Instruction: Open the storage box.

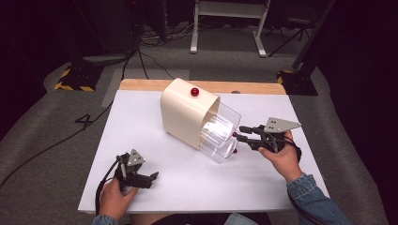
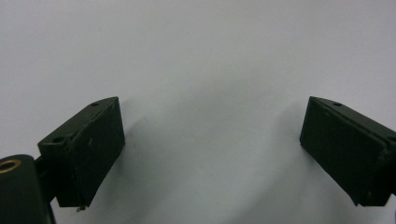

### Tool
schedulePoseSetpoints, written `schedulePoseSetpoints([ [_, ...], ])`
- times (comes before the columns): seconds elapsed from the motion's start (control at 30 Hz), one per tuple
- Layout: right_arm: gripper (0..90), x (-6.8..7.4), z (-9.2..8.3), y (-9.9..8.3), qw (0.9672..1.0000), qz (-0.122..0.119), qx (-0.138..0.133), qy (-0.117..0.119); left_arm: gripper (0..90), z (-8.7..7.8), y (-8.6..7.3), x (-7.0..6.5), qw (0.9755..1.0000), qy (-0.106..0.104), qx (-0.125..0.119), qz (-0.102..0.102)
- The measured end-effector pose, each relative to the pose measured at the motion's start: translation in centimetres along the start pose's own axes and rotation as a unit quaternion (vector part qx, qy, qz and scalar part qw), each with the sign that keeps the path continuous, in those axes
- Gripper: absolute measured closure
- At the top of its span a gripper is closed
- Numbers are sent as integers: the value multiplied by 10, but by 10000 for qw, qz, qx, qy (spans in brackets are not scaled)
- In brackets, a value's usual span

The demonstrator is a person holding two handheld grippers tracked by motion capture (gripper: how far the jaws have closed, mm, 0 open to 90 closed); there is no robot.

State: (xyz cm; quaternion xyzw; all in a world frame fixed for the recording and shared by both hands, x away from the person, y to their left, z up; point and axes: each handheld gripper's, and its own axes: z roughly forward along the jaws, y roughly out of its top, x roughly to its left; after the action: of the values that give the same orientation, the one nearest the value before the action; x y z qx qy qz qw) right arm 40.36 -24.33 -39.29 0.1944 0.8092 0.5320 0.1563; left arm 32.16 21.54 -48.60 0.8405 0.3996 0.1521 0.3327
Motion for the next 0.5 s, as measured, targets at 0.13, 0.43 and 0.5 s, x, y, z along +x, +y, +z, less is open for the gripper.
schedulePoseSetpoints([
  [0.13, 604, -2, -12, -2, 10000, 36, -31, -78, 70, 0, 0, 0, 10000, 6, -8, 6],
  [0.43, 573, -10, -46, -11, 9993, 86, 84, -362, 70, 0, 0, 0, 10000, 6, -8, 5],
  [0.5, 562, -12, -56, -15, 9989, 109, 145, -443, 70, 0, 0, 0, 10000, 6, -7, 6],
])
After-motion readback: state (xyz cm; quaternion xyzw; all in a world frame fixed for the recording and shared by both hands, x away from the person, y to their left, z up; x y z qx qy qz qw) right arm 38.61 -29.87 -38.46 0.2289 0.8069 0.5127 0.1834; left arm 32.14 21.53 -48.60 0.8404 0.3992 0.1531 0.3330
